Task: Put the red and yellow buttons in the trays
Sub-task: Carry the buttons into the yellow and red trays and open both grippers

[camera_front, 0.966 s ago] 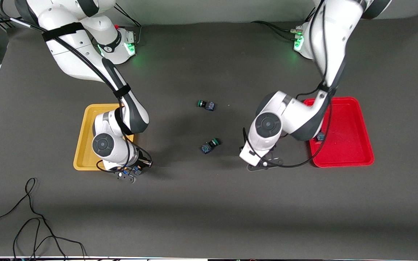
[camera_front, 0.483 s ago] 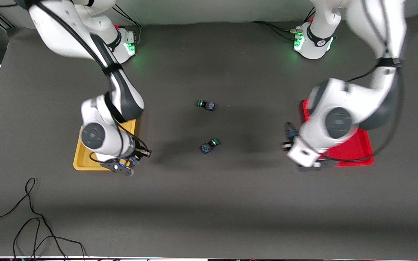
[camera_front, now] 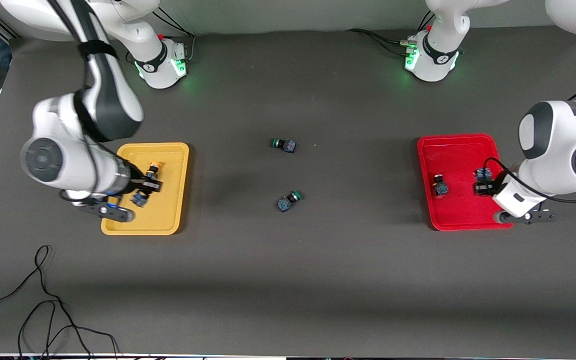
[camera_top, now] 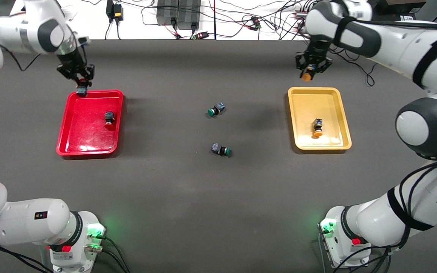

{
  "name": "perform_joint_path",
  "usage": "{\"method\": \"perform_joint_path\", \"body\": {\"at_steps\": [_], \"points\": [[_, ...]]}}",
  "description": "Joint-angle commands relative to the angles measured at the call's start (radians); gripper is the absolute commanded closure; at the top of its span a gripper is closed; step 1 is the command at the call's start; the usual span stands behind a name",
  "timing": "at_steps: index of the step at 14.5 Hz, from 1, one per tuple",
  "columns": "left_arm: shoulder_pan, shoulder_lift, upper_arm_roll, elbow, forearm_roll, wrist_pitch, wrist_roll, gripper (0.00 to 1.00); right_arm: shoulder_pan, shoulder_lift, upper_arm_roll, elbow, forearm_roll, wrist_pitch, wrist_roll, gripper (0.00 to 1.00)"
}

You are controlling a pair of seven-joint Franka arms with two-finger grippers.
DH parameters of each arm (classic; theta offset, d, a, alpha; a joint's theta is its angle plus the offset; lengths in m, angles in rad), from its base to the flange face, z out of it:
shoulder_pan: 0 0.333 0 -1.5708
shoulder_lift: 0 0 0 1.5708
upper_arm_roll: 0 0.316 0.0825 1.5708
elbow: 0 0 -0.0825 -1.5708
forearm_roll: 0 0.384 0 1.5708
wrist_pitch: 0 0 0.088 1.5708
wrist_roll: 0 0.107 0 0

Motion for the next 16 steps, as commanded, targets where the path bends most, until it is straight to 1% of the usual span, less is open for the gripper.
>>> {"method": "perform_joint_path", "body": {"at_steps": [1, 3, 4, 5, 6, 7, 8, 9, 10, 11, 13, 16], "points": [[0.073, -0.018, -0.008, -0.204, 0.027, 0.247, 0.095, 0.69, 0.005, -0.086, -0.032, -0.093, -0.009, 0.003, -0.068, 0.91], [0.113, 0.015, -0.008, -0.295, 0.033, 0.427, 0.125, 0.69, 0.005, -0.078, -0.042, -0.136, -0.008, 0.049, -0.076, 0.91], [0.115, 0.031, -0.007, -0.323, 0.036, 0.48, 0.125, 0.67, 0.005, -0.066, -0.048, -0.171, -0.005, 0.111, -0.108, 0.91], [0.116, 0.042, -0.007, -0.341, 0.044, 0.51, 0.125, 0.62, 0.0, -0.058, -0.05, -0.232, 0.0, 0.208, -0.137, 0.91], [0.116, 0.043, -0.001, -0.346, 0.062, 0.517, 0.126, 0.41, -0.016, -0.057, -0.05, -0.301, 0.0, 0.31, -0.152, 0.91], [0.116, 0.04, -0.001, -0.343, 0.065, 0.511, 0.126, 0.0, -0.021, -0.055, -0.05, -0.364, 0.0, 0.409, -0.18, 0.91], [0.115, 0.033, -0.001, -0.336, 0.065, 0.503, 0.122, 0.0, -0.03, -0.042, -0.05, -0.422, 0.0, 0.496, -0.214, 0.91], [0.115, 0.02, -0.001, -0.325, 0.065, 0.48, 0.122, 0.0, -0.033, -0.023, -0.05, -0.453, 0.0, 0.567, -0.229, 0.91], [0.115, 0.003, -0.001, -0.305, 0.067, 0.435, 0.125, 0.0, -0.033, 0.006, -0.05, -0.458, 0.001, 0.607, -0.231, 0.91], [0.115, -0.012, -0.002, -0.273, 0.065, 0.37, 0.129, 0.0, -0.033, 0.03, -0.049, -0.457, 0.001, 0.627, -0.231, 0.91], [0.108, -0.038, -0.008, -0.178, 0.065, 0.202, 0.129, 0.0, -0.03, 0.072, -0.046, -0.457, 0.003, 0.687, -0.229, 0.9], [0.102, -0.075, -0.03, -0.038, 0.052, -0.033, 0.129, 0.0, -0.027, 0.086, -0.042, -0.457, 0.003, 0.706, -0.228, 0.9]]}}
